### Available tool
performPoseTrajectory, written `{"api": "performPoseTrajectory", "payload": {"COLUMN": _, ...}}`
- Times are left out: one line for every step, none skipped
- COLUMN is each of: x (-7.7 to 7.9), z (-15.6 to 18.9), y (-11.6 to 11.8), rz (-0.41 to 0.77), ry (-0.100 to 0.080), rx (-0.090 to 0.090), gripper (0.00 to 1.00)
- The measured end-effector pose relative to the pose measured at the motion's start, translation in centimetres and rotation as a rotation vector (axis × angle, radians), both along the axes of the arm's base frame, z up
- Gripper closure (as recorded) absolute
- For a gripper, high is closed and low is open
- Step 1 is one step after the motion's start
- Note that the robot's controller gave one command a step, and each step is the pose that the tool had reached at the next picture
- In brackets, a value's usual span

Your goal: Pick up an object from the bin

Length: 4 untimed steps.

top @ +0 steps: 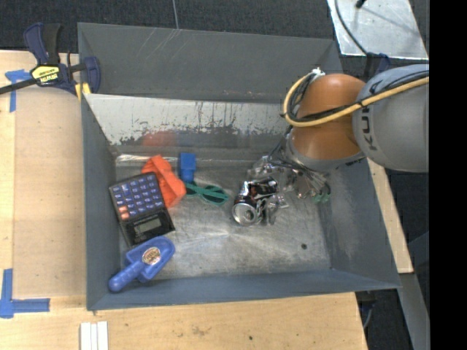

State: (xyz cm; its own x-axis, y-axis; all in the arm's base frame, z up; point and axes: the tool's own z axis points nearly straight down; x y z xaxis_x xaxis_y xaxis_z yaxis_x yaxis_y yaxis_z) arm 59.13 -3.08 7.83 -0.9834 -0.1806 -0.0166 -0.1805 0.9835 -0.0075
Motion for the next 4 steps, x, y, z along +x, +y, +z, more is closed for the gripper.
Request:
{"api": "performPoseTrajectory", "payload": {"x": 0.0, "z": 0.0, "y": 0.0, "rz": 0.000, "ry": 0.000, "rx": 0.000, "gripper": 1.00}}
{"api": "performPoseTrajectory", "payload": {"x": 0.0, "z": 0.2, "y": 0.0, "rz": 0.000, "ry": 0.002, "rx": 0.000, "gripper": 1.00}}
{"api": "performPoseTrajectory", "payload": {"x": -0.2, "z": 0.8, "y": 0.0, "rz": -0.001, "ry": 0.012, "rx": 0.002, "gripper": 1.00}}
{"api": "performPoseTrajectory", "payload": {"x": -0.3, "z": 2.6, "y": 0.0, "rz": -0.001, "ry": 0.018, "rx": 0.004, "gripper": 1.00}}
